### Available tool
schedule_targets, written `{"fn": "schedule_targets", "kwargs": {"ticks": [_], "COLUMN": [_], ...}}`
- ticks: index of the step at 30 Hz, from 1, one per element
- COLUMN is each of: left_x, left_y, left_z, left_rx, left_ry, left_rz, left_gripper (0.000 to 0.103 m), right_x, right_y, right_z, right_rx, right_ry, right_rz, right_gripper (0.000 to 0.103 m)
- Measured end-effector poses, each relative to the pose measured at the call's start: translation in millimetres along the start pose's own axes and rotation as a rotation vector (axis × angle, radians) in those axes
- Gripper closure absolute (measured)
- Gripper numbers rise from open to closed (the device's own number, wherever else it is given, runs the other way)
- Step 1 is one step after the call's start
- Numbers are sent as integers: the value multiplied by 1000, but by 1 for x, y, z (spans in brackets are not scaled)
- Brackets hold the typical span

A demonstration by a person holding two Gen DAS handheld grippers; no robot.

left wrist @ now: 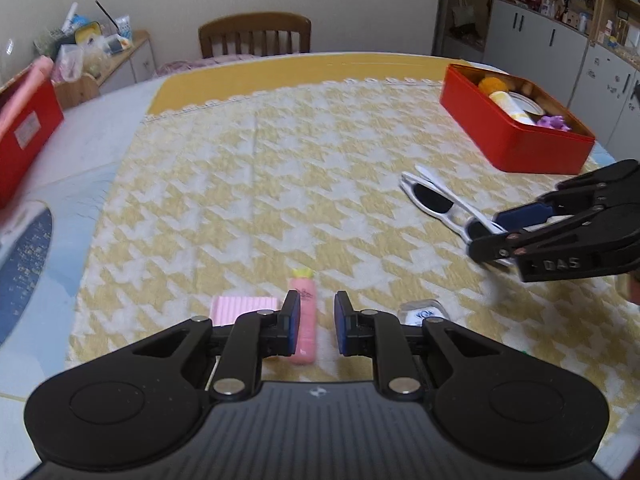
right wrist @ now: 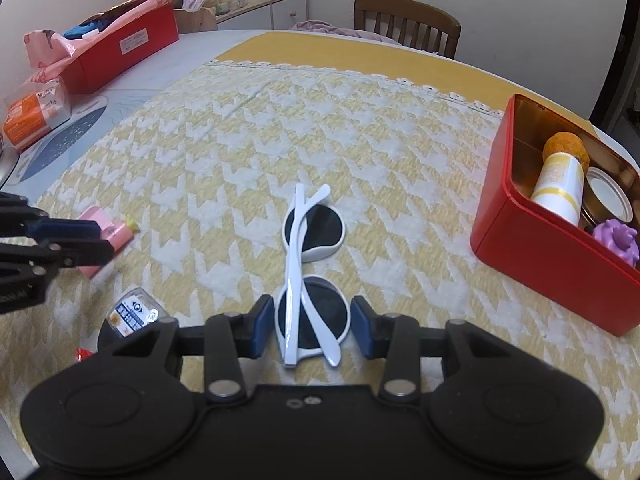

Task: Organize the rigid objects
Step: 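Grasp the pink lip balm with the left tool while the right tool grasps the white sunglasses, then carry the lip balm into the red tin with the left tool while the right drops the sunglasses in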

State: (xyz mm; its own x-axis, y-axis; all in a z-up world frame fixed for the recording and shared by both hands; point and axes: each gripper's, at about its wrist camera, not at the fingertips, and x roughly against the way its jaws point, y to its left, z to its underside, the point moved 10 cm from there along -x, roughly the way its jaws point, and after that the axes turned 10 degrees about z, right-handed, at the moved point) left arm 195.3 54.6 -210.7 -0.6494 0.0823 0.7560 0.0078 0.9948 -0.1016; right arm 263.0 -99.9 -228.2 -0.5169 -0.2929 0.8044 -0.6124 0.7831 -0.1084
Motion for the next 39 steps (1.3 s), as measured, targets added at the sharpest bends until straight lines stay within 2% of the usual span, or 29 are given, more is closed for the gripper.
{"fn": "schedule_targets", "kwargs": {"ticks": [1, 5, 10, 18, 27, 39], "left_x": [-3, -10, -18, -18, -12, -23], "left_y": [2, 8, -1, -5, -25, -63], "left_z": [0, 3, 4, -7, -42, -99], "left_rx": [8, 64, 15, 25, 49, 56], "left_ry": [9, 25, 36, 33, 16, -5], "left_rz": [-11, 23, 15, -15, 31, 96], "left_gripper": [86, 86, 86, 88, 88, 88], "right_x": [0, 0, -1, 2, 31, 66], "right_y": [0, 0, 0, -3, -33, -83], "right_z": [0, 0, -1, -1, -9, -24], "right_rx": [-1, 0, 6, 15, -26, -79], "right_ry": [0, -1, -5, -8, -43, -107], "right_rz": [-1, -4, -5, 11, -1, -15], "right_gripper": [62, 62, 62, 63, 63, 63]}}
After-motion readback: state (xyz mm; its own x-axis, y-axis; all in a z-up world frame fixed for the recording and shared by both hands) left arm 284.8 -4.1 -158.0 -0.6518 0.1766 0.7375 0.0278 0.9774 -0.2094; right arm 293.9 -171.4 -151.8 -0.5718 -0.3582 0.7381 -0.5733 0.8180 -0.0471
